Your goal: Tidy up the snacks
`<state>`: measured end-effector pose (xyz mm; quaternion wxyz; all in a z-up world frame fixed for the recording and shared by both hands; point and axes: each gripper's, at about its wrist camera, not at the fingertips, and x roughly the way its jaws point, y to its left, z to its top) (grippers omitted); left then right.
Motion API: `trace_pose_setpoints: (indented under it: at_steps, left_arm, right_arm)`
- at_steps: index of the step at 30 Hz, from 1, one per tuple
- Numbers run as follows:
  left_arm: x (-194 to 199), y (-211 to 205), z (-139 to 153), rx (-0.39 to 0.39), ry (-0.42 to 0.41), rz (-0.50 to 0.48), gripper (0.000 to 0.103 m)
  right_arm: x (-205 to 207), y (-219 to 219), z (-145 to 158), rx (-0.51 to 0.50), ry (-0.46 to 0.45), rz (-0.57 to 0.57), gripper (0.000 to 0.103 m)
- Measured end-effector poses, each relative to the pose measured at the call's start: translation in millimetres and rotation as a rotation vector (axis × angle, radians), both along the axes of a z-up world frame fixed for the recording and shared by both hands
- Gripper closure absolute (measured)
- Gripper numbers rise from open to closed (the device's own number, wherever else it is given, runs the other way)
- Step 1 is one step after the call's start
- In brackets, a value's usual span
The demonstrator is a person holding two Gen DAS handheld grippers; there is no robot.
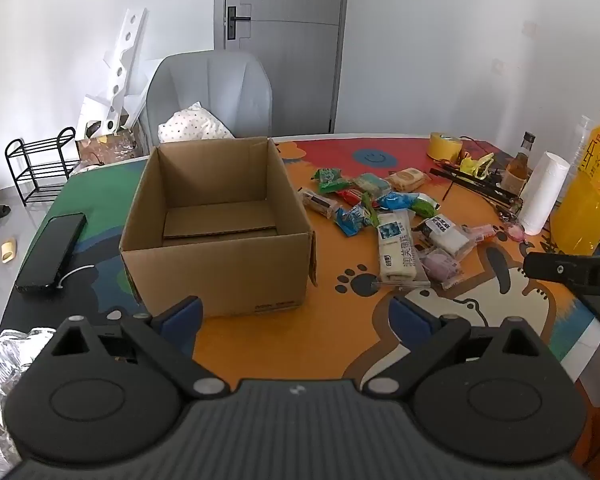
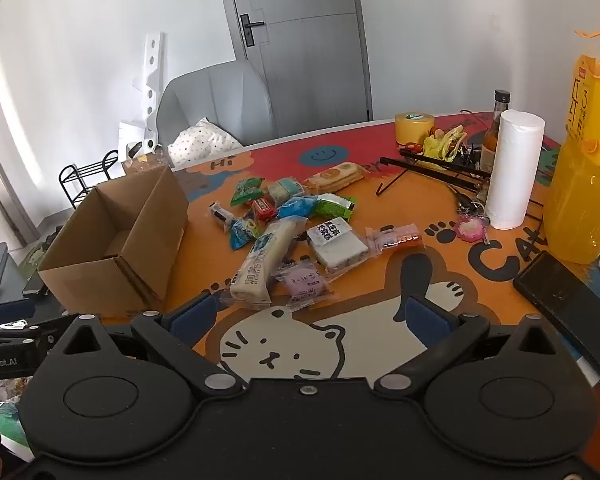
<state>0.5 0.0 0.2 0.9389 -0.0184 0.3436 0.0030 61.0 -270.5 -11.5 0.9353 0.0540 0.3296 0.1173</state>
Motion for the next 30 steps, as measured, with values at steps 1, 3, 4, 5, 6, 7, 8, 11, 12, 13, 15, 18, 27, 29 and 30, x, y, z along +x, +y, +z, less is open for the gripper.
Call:
trace_pose_setpoints:
  at_steps: [1,3,4,5,6,7,8,11,12,13,15,18,27,29,30]
  left_arm:
    - [0.4,-0.3,0.2,0.001,0.000,0.000,0.004]
    - [1.6,-1.1,0.6,0.002,-0.003,0.000,0.004]
    - [2.6,-1.7,0.7,0.003,-0.003,0.001,0.004]
    - [3.6,-2.4,0.8,0.003,-0.004,0.001,0.004]
    - [4.9,-3.3,0.9,0.003,-0.005,0.000,0.004]
    - [-1.7,-1.7,0.9,-0.007,-0.012,0.000,0.004]
    - [-1.5,-2.3,0.8,-0.005,-0.012,-0.001,0.004]
    - [-2.0,-1.8,0.9,-0.012,-0.017,0.003,0.004]
    - [-1.7,-2.0,1.1,-0.013,-0.018,0.003,0.004]
    - [-1.4,-2.4,1.4,-0.011,-0.020,0.004,0.004]
    - [-1.2,-1.4,4.6,-0.003,-0.025,0.010,0.004]
    - [-5.2,0.9,4.8,-0.006,-0.034,0.010,0.004]
    - [-2.7,5.8,0.2,-0.022,-0.021,0.020,0.004]
    - [-2.9,6.2,-0.4,-0.023,-0.020,0.022,0.004]
    - [-2.7,6.3,-0.6,-0.024,-0.020,0.023,0.004]
  right_arm:
    - [-1.1,-2.0,-0.7,0.002,-0.003,0.002,0.000]
    - [-0.1,4.2,-0.1,-0.025,0.010,0.000,0.000]
    - [0.3,4.7,0.3,-0.028,0.008,-0.002,0.000]
    - [1.0,5.1,0.6,-0.030,0.008,-0.004,0.000]
    - [1.8,5.4,1.0,-0.031,0.008,-0.006,0.000]
    - [2.6,5.6,1.3,-0.031,0.008,-0.006,0.000]
    - [2.7,6.5,-1.9,-0.037,0.007,-0.002,0.000]
    - [2.1,7.9,-0.9,-0.035,0.005,0.000,0.000]
    - [2.9,9.1,-0.9,-0.038,0.005,0.000,0.000]
    - [1.6,8.0,0.3,-0.042,0.002,0.000,0.000]
    - [3.0,9.3,0.1,-0.053,0.006,-0.008,0.000]
    - [3.2,8.4,-0.5,-0.049,0.009,-0.007,0.000]
    - [1.5,12.1,-4.6,-0.044,0.015,-0.002,0.000]
    - [1.8,11.9,-5.5,-0.036,0.020,-0.002,0.000]
    - [2.0,11.9,-5.9,-0.035,0.022,-0.001,0.000]
